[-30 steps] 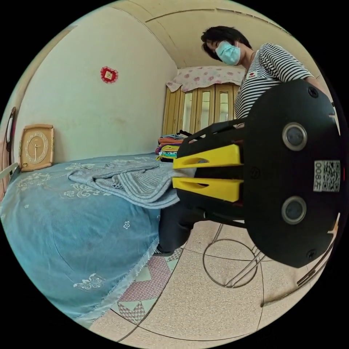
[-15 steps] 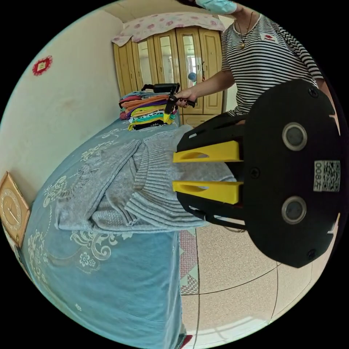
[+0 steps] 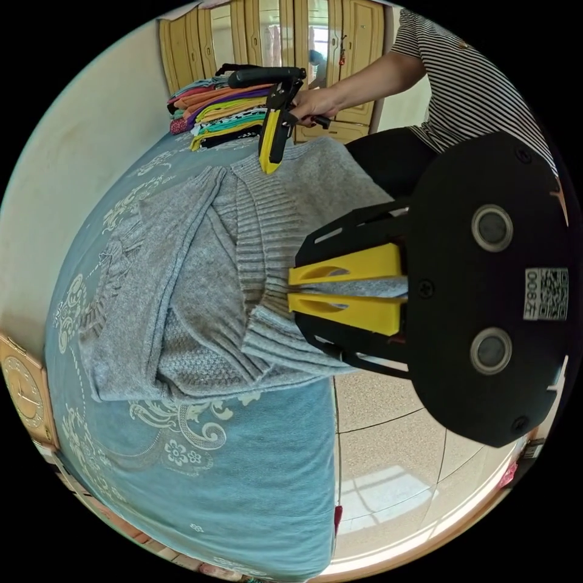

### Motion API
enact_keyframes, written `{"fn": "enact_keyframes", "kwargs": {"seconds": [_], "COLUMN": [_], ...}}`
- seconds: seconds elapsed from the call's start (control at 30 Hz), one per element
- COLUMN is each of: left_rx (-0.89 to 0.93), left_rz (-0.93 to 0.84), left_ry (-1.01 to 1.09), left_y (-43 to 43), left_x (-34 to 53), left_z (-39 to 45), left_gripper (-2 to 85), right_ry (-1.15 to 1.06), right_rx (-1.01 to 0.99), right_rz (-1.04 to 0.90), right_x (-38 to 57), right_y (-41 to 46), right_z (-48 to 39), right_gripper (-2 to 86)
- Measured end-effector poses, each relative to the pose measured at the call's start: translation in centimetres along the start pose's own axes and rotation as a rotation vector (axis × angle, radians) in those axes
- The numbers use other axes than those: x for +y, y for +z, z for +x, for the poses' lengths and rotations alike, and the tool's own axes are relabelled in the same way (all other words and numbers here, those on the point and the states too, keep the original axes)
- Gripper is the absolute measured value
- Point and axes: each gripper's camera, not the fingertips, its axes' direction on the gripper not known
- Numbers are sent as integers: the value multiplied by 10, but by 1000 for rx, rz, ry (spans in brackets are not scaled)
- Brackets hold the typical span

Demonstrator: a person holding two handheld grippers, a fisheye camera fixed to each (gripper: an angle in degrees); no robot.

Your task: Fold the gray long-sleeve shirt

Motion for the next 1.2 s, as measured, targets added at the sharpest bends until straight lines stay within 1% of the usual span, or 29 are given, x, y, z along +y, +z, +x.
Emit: {"fn": "enact_keyframes", "kwargs": {"seconds": [0.13,0.33,0.43,0.53,0.67,0.8,0.83,0.87,0.93,1.03,1.1,1.2], "left_rx": [5,22,19,-4,-35,-14,-12,-33,-55,-28,2,12], "left_rz": [43,150,148,104,22,30,57,83,78,34,54,73], "left_ry": [31,57,50,31,0,-17,4,29,39,-3,-35,-10], "left_y": [-12,-39,-39,-28,-7,-10,-17,-24,-26,-13,-14,-20], "left_x": [10,20,15,5,-5,-4,-2,-1,-1,-4,-2,4], "left_z": [15,32,34,32,30,31,34,38,39,29,24,26], "left_gripper": [24,22,22,23,25,25,24,24,23,20,18,17], "right_ry": [-7,5,33,45,54,80,71,64,78,103,98,83], "right_rx": [-33,-76,-100,-74,-35,-69,-70,-54,-58,-80,-89,-95], "right_rz": [12,152,191,160,65,79,95,118,140,92,88,92], "right_x": [8,41,48,41,32,38,42,46,51,49,49,55], "right_y": [-21,-73,-87,-79,-51,-55,-62,-71,-77,-62,-56,-64], "right_z": [6,18,29,36,43,52,53,54,61,72,74,77], "right_gripper": [20,9,8,8,8,8,8,8,8,8,9,9]}}
